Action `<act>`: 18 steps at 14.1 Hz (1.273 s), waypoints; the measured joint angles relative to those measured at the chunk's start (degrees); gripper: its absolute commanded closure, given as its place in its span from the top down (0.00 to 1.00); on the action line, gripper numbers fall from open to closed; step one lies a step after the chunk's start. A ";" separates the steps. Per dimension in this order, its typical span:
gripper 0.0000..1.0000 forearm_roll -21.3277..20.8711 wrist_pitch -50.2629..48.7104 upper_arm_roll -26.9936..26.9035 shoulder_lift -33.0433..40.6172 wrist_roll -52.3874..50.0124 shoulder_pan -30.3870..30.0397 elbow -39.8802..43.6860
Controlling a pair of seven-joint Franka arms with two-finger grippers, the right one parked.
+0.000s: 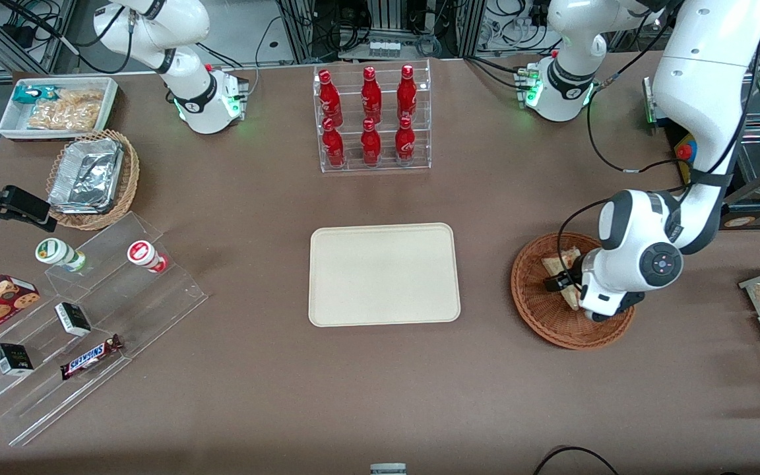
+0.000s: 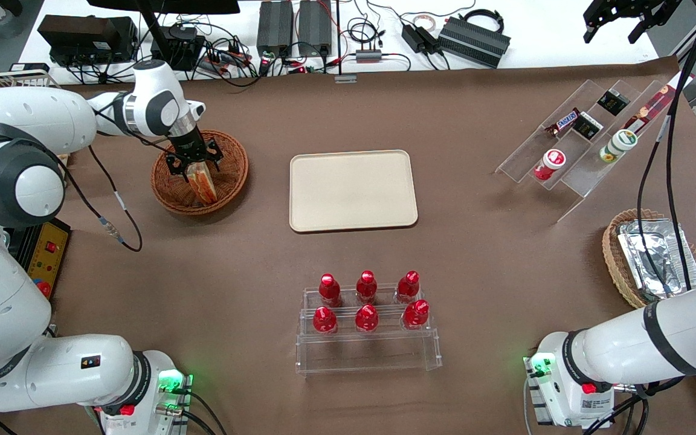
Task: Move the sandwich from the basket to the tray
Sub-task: 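Lower the left gripper and close it on the triangular sandwich, then lift the sandwich and carry it over the cream tray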
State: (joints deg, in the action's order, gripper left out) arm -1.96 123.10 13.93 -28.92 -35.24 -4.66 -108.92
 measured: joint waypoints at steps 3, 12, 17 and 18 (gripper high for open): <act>0.15 0.00 0.01 -0.02 -0.06 -0.29 0.20 0.04; 0.14 0.01 -5.93 3.60 3.90 -0.77 5.86 10.51; 0.16 -0.90 -5.81 3.87 -3.03 -7.65 24.56 19.40; 0.16 -1.31 -5.65 3.78 -5.99 -7.98 26.66 21.72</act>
State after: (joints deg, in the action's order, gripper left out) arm -3.27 117.45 17.71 -34.92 -43.22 22.00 -87.20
